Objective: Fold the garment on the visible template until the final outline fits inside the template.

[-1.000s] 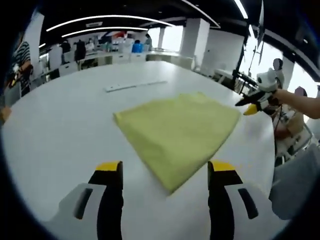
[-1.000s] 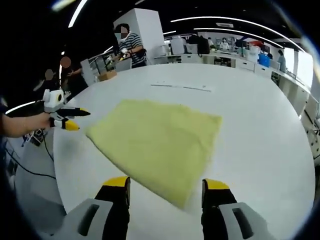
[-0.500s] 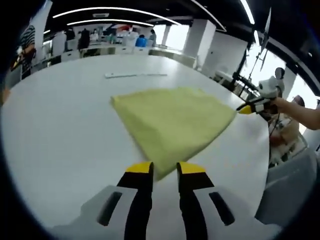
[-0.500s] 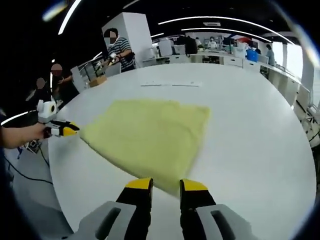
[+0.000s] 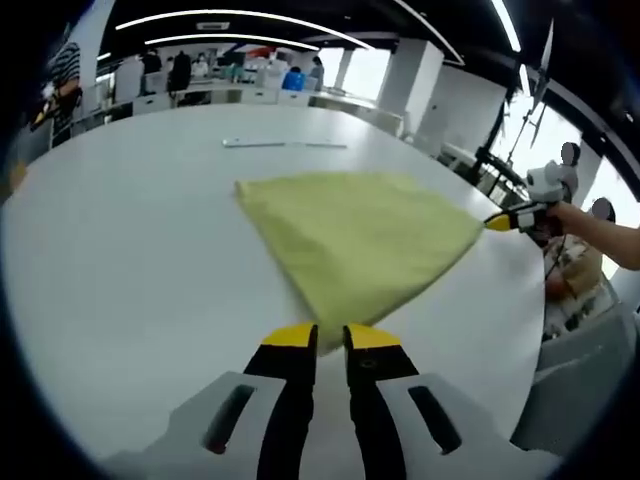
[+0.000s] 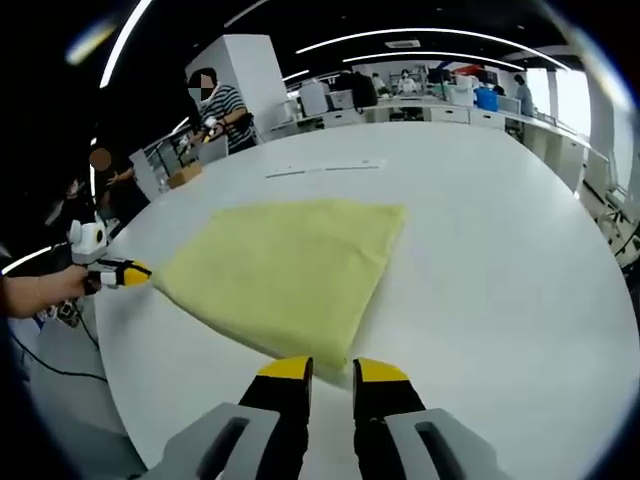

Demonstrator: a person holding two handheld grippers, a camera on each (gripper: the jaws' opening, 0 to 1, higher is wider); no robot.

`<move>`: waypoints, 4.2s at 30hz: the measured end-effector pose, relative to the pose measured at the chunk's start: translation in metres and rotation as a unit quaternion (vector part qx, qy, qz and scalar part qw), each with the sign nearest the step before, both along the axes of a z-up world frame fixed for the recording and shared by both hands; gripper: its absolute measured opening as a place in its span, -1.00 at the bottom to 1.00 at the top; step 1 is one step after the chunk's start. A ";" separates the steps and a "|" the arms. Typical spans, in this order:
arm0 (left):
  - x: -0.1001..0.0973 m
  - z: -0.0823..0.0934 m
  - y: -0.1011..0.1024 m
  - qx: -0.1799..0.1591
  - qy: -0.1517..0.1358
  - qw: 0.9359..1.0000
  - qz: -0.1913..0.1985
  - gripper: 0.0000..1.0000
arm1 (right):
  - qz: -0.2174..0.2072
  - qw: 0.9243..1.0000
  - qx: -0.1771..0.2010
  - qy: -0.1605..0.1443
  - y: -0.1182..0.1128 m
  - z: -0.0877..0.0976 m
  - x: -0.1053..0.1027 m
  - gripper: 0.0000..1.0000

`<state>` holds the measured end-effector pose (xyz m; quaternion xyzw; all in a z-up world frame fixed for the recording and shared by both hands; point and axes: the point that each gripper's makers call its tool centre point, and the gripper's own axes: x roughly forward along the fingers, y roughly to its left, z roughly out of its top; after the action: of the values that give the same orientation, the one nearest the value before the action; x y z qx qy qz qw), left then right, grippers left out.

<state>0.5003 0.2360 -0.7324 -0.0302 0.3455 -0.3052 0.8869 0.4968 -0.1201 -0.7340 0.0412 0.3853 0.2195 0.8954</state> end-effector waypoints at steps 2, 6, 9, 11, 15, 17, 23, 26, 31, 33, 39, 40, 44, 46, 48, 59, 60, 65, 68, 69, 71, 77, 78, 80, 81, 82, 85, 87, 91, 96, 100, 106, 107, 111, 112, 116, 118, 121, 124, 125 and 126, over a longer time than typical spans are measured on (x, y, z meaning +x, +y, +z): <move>0.000 -0.001 0.000 -0.013 0.008 1.000 0.005 -0.77 | 0.000 1.000 0.004 0.003 0.000 -0.001 0.000 -0.87; -0.003 -0.003 -0.004 -0.035 0.021 0.999 0.008 -0.97 | -0.001 1.000 0.007 0.005 0.000 -0.002 0.001 -0.90; -0.003 -0.005 -0.004 -0.035 0.020 0.999 0.010 -1.00 | -0.002 1.000 0.010 0.007 0.001 -0.003 0.001 -0.97; -0.002 -0.004 -0.005 -0.036 0.014 0.999 0.010 -1.00 | 0.001 1.000 0.005 0.005 0.001 -0.003 0.001 -1.00; -0.004 -0.005 -0.004 -0.035 0.015 0.999 0.007 -1.00 | 0.010 1.000 -0.003 0.002 0.001 -0.004 0.000 -1.00; -0.005 -0.005 -0.003 -0.034 0.018 0.999 0.008 -1.00 | 0.018 1.000 -0.007 0.002 0.001 -0.003 -0.002 -1.00; -0.011 -0.006 -0.004 -0.027 0.020 0.999 0.000 -1.00 | 0.035 0.999 -0.027 0.003 0.001 -0.005 -0.010 -1.00; -0.013 -0.006 -0.003 -0.026 0.022 0.999 -0.001 -1.00 | 0.039 0.999 -0.031 0.005 0.001 -0.006 -0.014 -1.00; -0.019 -0.007 -0.004 -0.025 0.029 0.999 -0.005 -1.00 | 0.046 0.998 -0.043 0.006 -0.001 -0.007 -0.020 -1.00; -0.022 -0.007 -0.004 -0.022 0.029 0.999 -0.009 -1.00 | 0.043 0.998 -0.041 0.005 -0.001 -0.006 -0.022 -1.00; -0.029 -0.010 -0.003 -0.007 0.031 0.999 -0.020 -1.00 | 0.041 0.998 -0.040 0.006 -0.002 -0.006 -0.030 -1.00; -0.029 -0.011 -0.002 -0.004 0.031 0.999 -0.022 -1.00 | 0.039 0.998 -0.039 0.006 -0.002 -0.006 -0.032 -1.00; -0.033 -0.011 -0.003 0.006 0.030 0.999 -0.028 -1.00 | 0.036 0.999 -0.034 0.008 -0.001 -0.007 -0.037 -1.00; -0.034 -0.011 -0.002 0.009 0.030 0.999 -0.029 -1.00 | 0.036 0.999 -0.033 0.008 -0.001 -0.007 -0.041 -1.00; -0.038 -0.012 -0.001 0.009 0.032 0.999 -0.030 -1.00 | 0.033 0.999 -0.028 0.012 -0.002 -0.007 -0.043 -1.00; -0.052 -0.012 -0.001 0.016 0.041 0.999 -0.027 -1.00 | 0.033 0.999 -0.025 0.018 -0.002 -0.009 -0.054 -1.00; -0.054 -0.011 -0.001 0.017 0.041 0.999 -0.028 -1.00 | 0.034 0.999 -0.025 0.018 -0.002 -0.010 -0.055 -1.00; -0.059 -0.013 -0.001 0.023 0.043 0.998 -0.031 -1.00 | 0.034 0.999 -0.028 0.021 -0.002 -0.013 -0.059 -1.00; -0.063 -0.012 0.000 0.031 0.038 0.998 -0.035 -1.00 | 0.037 0.999 -0.029 0.026 -0.002 -0.015 -0.061 -1.00; -0.064 -0.012 0.000 0.029 0.040 0.998 -0.030 -1.00 | 0.038 0.999 -0.030 0.026 -0.002 -0.014 -0.061 -1.00; -0.066 -0.013 0.001 0.025 0.047 0.998 -0.021 -1.00 | 0.041 0.998 -0.036 0.025 -0.001 -0.014 -0.062 -1.00; -0.067 -0.015 0.001 0.024 0.045 0.999 -0.011 -1.00 | 0.046 0.997 -0.050 0.023 0.000 -0.015 -0.065 -1.00; -0.067 -0.015 0.001 0.024 0.045 0.999 -0.010 -1.00 | 0.045 0.997 -0.050 0.023 0.000 -0.015 -0.065 -1.00; -0.067 -0.016 0.000 0.030 0.044 0.999 -0.012 -1.00 | 0.041 0.998 -0.051 0.023 -0.001 -0.015 -0.065 -1.00; -0.067 -0.016 0.000 0.033 0.043 0.998 -0.013 -1.00 | 0.040 0.998 -0.051 0.023 -0.001 -0.016 -0.064 -1.00; -0.066 -0.016 0.000 0.038 0.042 0.998 -0.016 -1.00 | 0.039 0.998 -0.052 0.023 -0.001 -0.016 -0.064 -1.00; -0.066 -0.016 0.000 0.046 0.037 0.998 -0.016 -1.00 | 0.040 0.997 -0.058 0.021 0.000 -0.018 -0.064 -1.00; -0.067 -0.018 0.000 0.048 0.035 0.998 -0.014 -1.00 | 0.041 0.997 -0.060 0.019 -0.001 -0.018 -0.063 -1.00; -0.066 -0.018 0.000 0.044 0.035 0.998 -0.004 -1.00 | 0.033 0.998 -0.054 0.020 -0.002 -0.017 -0.063 -1.00; -0.065 -0.018 0.002 0.043 0.034 0.998 0.007 -1.00 | 0.032 0.998 -0.057 0.019 -0.003 -0.016 -0.062 -1.00; -0.064 -0.017 0.004 0.045 0.031 0.998 0.020 -0.99 | 0.026 0.997 -0.070 0.011 -0.006 -0.014 -0.060 -0.88; -0.065 -0.015 0.008 0.048 0.022 0.998 0.025 -0.77 | 0.013 0.997 -0.078 -0.003 -0.009 -0.006 -0.057 -0.36; -0.065 -0.014 0.009 0.048 0.020 0.998 0.026 -0.72 | 0.010 0.997 -0.079 -0.005 -0.010 -0.004 -0.057 -0.28; -0.063 -0.004 0.008 0.029 0.000 0.999 0.034 -0.44 | -0.003 0.998 -0.058 -0.018 -0.006 0.007 -0.055 0.02; -0.063 -0.002 0.008 0.026 -0.003 0.999 0.033 -0.34 | -0.003 0.998 -0.052 -0.023 -0.004 0.011 -0.054 0.08; -0.063 0.010 0.004 0.017 -0.017 0.999 0.032 -0.04 | 0.019 0.998 -0.049 -0.046 0.008 0.027 -0.053 0.34; -0.062 0.017 0.003 0.013 -0.031 0.999 0.034 0.09 | 0.037 0.996 -0.055 -0.063 0.015 0.036 -0.052 0.46; -0.061 0.026 0.004 0.012 -0.048 0.998 0.043 0.30 | 0.058 0.994 -0.056 -0.071 0.026 0.046 -0.055 0.67; -0.064 0.032 0.005 0.017 -0.057 0.997 0.045 0.46 | 0.069 0.993 -0.053 -0.082 0.032 0.054 -0.058 0.80; -0.066 0.034 0.005 0.018 -0.059 0.997 0.046 0.49 | 0.071 0.993 -0.051 -0.083 0.034 0.056 -0.059 0.83; -0.067 0.036 0.006 0.021 -0.060 0.997 0.047 0.52 | 0.073 0.992 -0.050 -0.086 0.034 0.058 -0.061 0.85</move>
<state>0.4330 0.2423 -0.6968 -0.0093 0.2965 -0.2568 0.9198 0.4355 -0.0856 -0.6758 -0.0509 0.3194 0.2673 0.9077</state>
